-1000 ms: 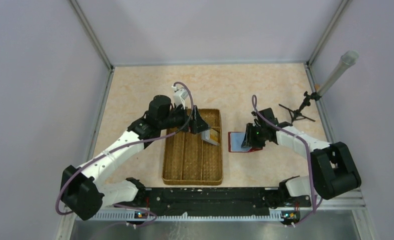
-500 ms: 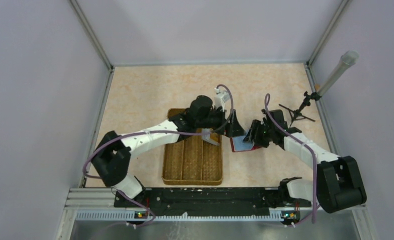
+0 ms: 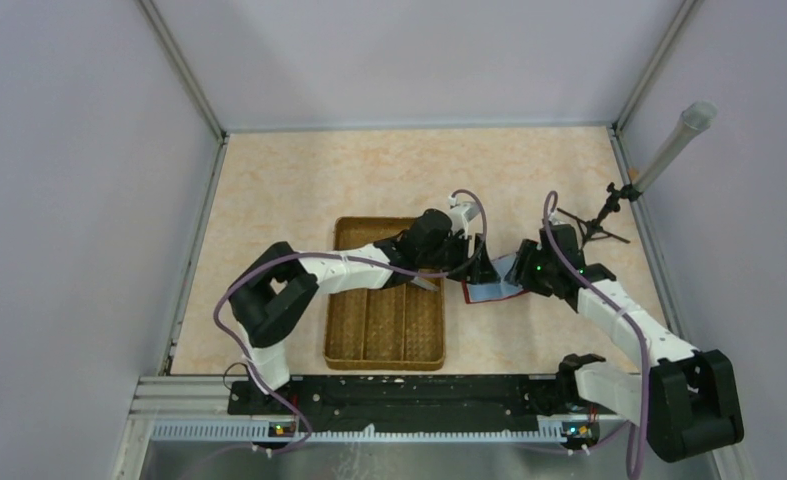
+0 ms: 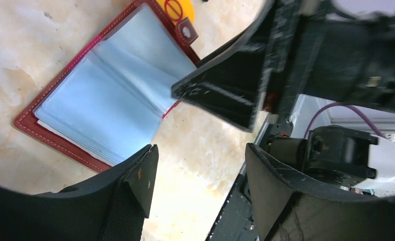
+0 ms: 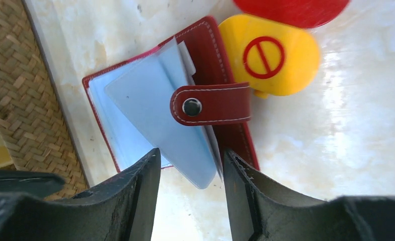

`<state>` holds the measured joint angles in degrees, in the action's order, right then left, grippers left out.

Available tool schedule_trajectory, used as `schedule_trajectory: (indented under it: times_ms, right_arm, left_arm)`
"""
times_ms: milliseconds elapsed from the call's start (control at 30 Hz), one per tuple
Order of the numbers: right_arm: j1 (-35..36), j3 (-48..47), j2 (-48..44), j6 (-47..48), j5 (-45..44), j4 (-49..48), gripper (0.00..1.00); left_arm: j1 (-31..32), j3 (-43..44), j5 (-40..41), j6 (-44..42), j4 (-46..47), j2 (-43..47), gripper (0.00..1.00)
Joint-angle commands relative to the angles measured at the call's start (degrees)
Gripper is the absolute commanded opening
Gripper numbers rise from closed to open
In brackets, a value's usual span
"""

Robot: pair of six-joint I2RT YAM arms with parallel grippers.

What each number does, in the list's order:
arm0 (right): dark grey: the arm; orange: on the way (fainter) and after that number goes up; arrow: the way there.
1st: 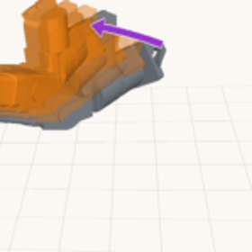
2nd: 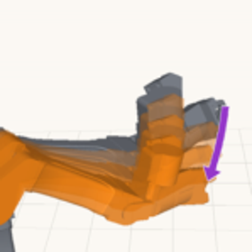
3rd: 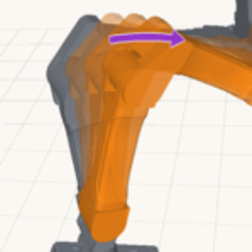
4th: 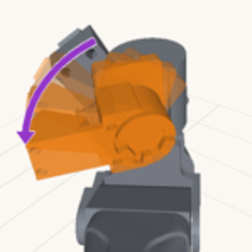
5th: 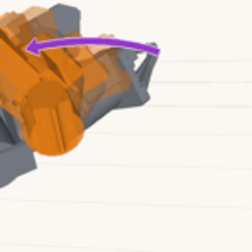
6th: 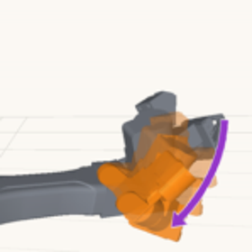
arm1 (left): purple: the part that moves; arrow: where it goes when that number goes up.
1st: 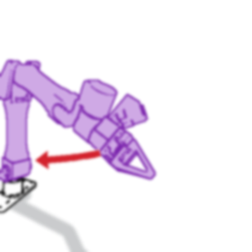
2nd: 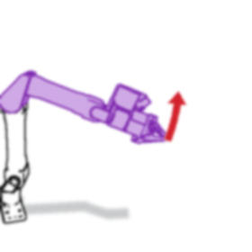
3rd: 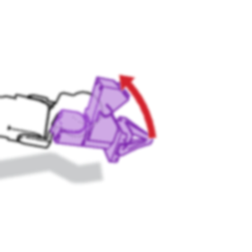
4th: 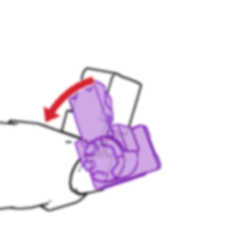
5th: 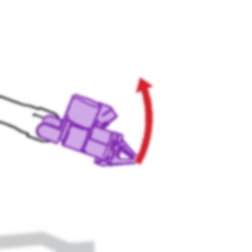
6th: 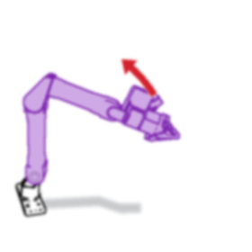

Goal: Put the credit cards into the card holder
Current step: Turn over the card slot in the card holder.

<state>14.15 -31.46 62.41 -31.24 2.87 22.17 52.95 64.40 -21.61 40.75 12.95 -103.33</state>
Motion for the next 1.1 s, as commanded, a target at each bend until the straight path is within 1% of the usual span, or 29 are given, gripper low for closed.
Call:
schedule_trajectory:
  times_ms: [0, 67, 167, 233, 267, 400, 533, 600, 667, 833, 1067]
  right_arm:
    - [-0.6, 0.0, -4.9, -0.6, -7.9, 1.5, 0.49]
    - [-0.6, -0.2, -6.1, -0.6, -10.3, 2.3, 0.51]
    - [-0.6, -0.5, -7.2, -0.6, -14.0, 3.5, 0.56]
    - [-0.6, -1.3, -7.3, -0.4, -14.8, 4.6, 0.57]
    - [-0.6, -1.8, -7.7, 0.1, -13.9, 4.8, 0.57]
    - [-0.6, -4.3, -12.0, 3.0, -5.5, 4.1, 0.56]
    - [-0.6, -6.8, -14.2, 3.6, 4.0, 3.7, 0.45]
    - [-0.6, -7.3, -13.4, 3.6, 7.8, 3.3, 0.39]
    - [-0.6, -7.2, -11.8, 2.9, 9.5, 2.6, 0.32]
    - [-0.6, -5.2, -7.3, 1.9, 11.0, -0.8, 0.30]
    - [-0.5, -2.9, -0.6, 2.2, 10.8, -4.1, 0.27]
  left_arm:
    - [0.9, 1.2, 1.5, 0.9, 5.8, -2.4, 0.67]
    - [0.9, 1.2, 1.7, 0.7, 6.6, -3.4, 0.65]
    - [1.0, 1.8, 1.5, 0.7, 7.2, -5.2, 0.63]
    - [1.1, 2.1, 1.5, 0.7, 7.2, -5.8, 0.62]
    - [1.2, 2.3, 1.4, 0.5, 7.2, -6.0, 0.62]
    - [1.3, 2.9, 1.0, -0.6, 7.8, -6.6, 0.60]
    - [1.3, 3.7, 0.7, -0.9, 7.5, -7.5, 0.56]
    - [1.3, 3.5, 1.3, -1.3, 7.1, -6.9, 0.56]
    - [1.3, 3.2, 2.3, -2.2, 6.0, -5.7, 0.56]
    - [1.3, 3.3, 4.1, -5.8, 2.0, -0.9, 0.58]
    - [1.0, 3.8, 7.6, -9.9, -9.1, 6.7, 0.66]
